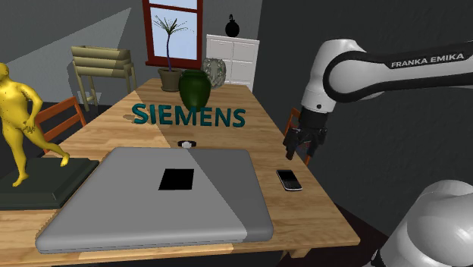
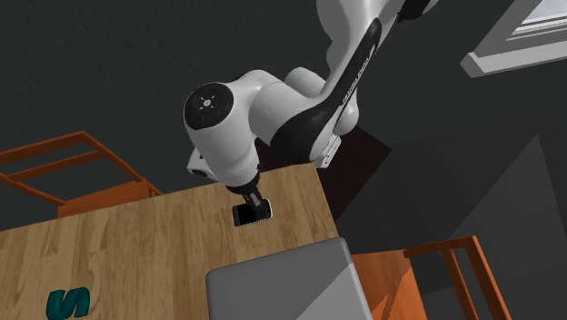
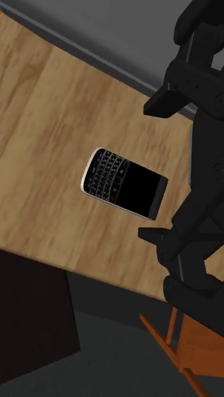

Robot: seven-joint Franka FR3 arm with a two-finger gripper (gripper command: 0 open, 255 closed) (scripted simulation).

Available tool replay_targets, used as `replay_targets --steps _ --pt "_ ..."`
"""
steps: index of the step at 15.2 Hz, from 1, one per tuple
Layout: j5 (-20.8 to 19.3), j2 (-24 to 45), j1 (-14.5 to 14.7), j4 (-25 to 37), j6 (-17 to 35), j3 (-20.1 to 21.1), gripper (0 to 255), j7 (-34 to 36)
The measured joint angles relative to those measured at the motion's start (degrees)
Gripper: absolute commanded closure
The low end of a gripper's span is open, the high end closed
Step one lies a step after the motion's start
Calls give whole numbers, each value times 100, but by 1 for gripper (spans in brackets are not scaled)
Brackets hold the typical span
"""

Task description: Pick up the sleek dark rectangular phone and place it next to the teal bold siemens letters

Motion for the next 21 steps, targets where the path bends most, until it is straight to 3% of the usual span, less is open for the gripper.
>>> replay_targets --steps 4,6,13,19,20,21 --pt "128 532 -223 -388 906 274 0 652" --pt "153 678 -270 -453 1123 335 0 797" --pt "232 993 -263 -781 1770 435 0 826" --pt "240 1050 -260 -798 1848 452 0 832" --pt "240 1050 -260 -798 1848 452 255 832" --pt "234 1040 -263 -790 1843 448 255 834"
